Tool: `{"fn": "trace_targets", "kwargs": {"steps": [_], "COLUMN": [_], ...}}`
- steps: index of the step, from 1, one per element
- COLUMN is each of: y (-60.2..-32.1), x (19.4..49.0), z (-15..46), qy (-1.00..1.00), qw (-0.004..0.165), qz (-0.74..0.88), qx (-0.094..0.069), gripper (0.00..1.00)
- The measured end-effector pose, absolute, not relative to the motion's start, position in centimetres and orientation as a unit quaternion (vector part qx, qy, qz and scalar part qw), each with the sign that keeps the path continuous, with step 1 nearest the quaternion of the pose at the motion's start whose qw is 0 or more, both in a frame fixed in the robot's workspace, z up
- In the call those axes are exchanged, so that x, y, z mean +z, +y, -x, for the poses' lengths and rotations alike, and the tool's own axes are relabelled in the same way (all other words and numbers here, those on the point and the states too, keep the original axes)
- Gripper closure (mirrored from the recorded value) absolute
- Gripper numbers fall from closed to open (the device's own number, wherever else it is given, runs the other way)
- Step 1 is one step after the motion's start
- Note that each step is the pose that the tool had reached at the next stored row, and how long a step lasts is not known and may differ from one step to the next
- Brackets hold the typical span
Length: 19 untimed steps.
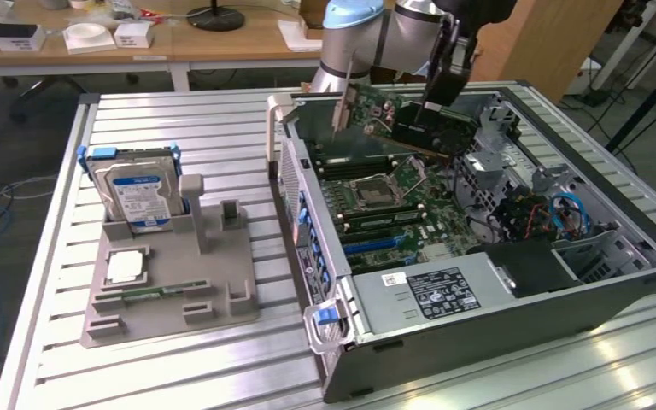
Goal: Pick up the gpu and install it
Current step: 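Insert the gpu into the slot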
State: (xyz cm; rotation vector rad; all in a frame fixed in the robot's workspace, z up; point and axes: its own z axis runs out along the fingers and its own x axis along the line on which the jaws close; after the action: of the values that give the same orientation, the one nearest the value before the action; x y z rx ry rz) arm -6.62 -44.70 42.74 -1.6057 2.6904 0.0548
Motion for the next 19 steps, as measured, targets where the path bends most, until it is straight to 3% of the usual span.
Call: {"fn": "trace_targets", "kwargs": {"steps": [19], "y": [-44.7], "x": [42.73], "z": [6.63], "qy": [0.804], "qw": [0.002], "qz": [0.594], "qx": [0.018], "gripper": [0.74]}}
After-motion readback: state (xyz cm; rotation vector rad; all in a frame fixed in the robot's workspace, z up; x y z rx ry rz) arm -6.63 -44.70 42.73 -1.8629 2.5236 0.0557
